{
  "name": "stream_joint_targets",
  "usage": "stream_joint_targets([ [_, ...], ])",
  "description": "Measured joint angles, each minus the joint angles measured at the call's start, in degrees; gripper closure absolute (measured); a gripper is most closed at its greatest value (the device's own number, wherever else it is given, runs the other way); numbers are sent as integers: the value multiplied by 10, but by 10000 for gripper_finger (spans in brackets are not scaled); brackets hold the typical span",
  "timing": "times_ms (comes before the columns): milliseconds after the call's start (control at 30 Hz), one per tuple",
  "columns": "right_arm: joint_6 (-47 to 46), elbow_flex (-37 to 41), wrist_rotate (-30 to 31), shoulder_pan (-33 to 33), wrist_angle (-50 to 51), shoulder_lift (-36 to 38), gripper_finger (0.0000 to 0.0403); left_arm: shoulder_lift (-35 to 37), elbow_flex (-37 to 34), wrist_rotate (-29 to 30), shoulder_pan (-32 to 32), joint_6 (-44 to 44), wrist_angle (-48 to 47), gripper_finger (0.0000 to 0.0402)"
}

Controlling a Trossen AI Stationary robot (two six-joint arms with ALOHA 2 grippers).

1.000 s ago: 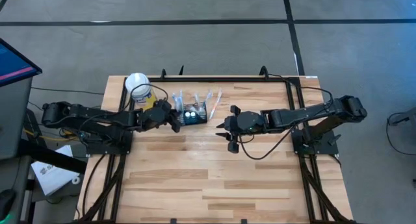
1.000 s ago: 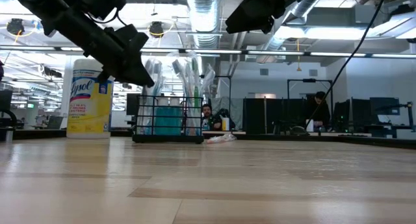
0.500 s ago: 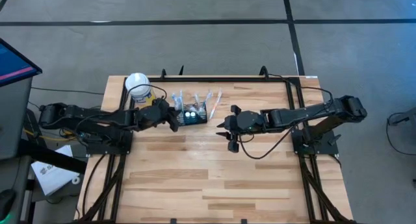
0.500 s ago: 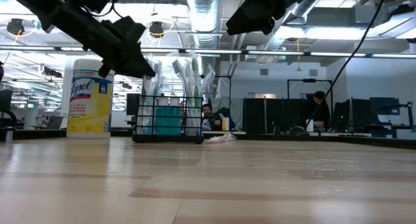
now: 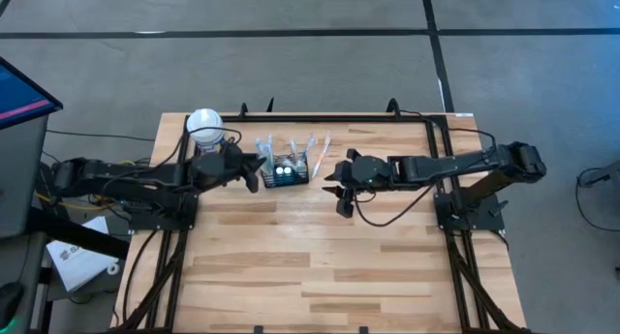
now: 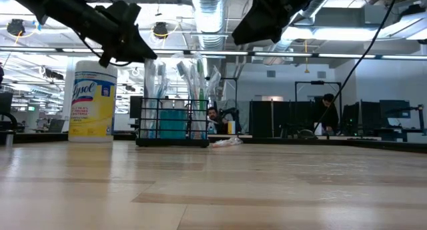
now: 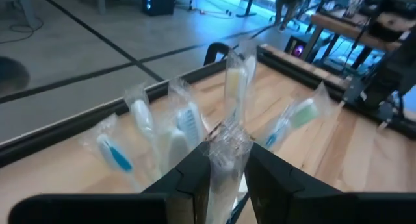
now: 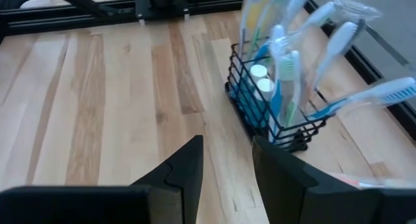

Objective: Pick & Place toothbrushing station
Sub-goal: Put the purple toothbrush into the mesh organizer

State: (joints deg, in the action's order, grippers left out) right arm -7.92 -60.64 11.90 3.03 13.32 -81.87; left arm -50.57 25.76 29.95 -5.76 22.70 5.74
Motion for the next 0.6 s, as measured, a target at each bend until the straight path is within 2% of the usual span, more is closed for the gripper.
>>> stream_joint_targets([
  [600, -7, 0, -1, -6, 17, 0, 279, 15, 1, -5, 0, -15, -2, 302],
])
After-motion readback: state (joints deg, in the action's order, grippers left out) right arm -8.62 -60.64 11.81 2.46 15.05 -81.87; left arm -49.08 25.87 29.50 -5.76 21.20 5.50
